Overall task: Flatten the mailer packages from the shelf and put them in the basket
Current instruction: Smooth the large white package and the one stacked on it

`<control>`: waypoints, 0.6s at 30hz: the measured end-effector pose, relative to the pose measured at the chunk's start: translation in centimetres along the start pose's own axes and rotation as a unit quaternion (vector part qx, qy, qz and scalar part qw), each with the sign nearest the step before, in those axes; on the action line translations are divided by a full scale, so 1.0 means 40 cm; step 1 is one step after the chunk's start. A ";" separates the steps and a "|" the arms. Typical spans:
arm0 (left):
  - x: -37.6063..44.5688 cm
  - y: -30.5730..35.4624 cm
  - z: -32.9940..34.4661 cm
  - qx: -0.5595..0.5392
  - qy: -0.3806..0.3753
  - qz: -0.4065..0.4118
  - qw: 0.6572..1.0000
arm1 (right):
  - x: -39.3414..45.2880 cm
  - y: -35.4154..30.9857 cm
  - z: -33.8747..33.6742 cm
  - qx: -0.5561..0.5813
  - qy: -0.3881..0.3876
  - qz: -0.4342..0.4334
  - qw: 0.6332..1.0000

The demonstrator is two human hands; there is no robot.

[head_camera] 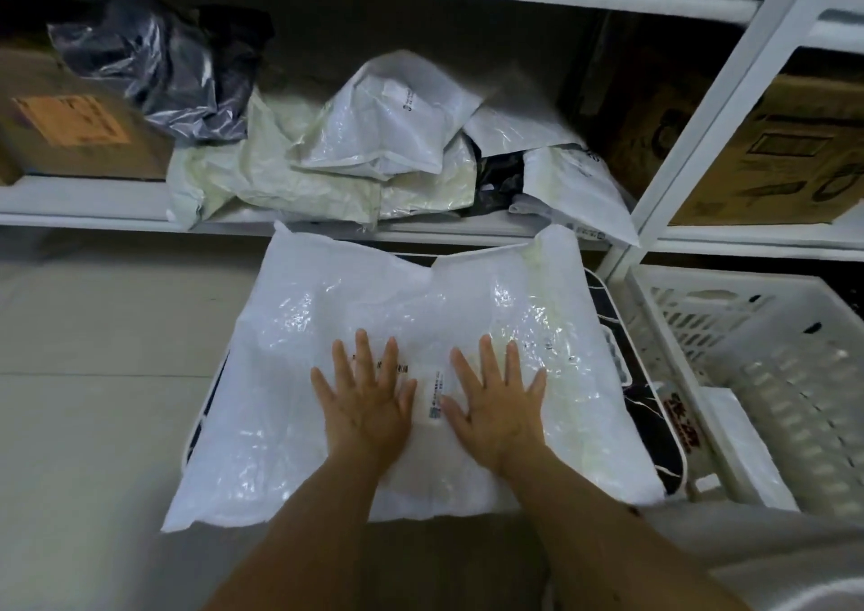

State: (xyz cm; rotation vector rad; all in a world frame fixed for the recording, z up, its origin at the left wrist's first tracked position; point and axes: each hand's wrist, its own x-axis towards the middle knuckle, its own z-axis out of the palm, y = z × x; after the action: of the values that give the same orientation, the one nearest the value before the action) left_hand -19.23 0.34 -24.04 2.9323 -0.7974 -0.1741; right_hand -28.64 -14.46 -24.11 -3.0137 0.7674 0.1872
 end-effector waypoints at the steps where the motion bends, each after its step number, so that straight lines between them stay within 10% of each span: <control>1: 0.003 -0.001 0.005 -0.001 -0.001 0.000 1.000 | 0.004 -0.001 0.004 -0.002 -0.006 0.002 1.000; 13: 0.017 0.005 -0.019 0.008 -0.082 -0.028 0.996 | 0.040 -0.004 -0.048 -0.011 -0.040 0.005 0.999; 18: 0.078 0.051 -0.094 -0.030 0.058 -0.051 0.997 | 0.107 -0.019 -0.117 -0.032 0.082 -0.001 0.996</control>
State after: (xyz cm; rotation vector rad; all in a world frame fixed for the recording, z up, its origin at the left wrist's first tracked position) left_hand -17.08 -2.75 -20.35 2.8971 -0.6169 -0.0337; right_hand -24.02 -16.07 -19.98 -3.1199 0.7829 -0.0363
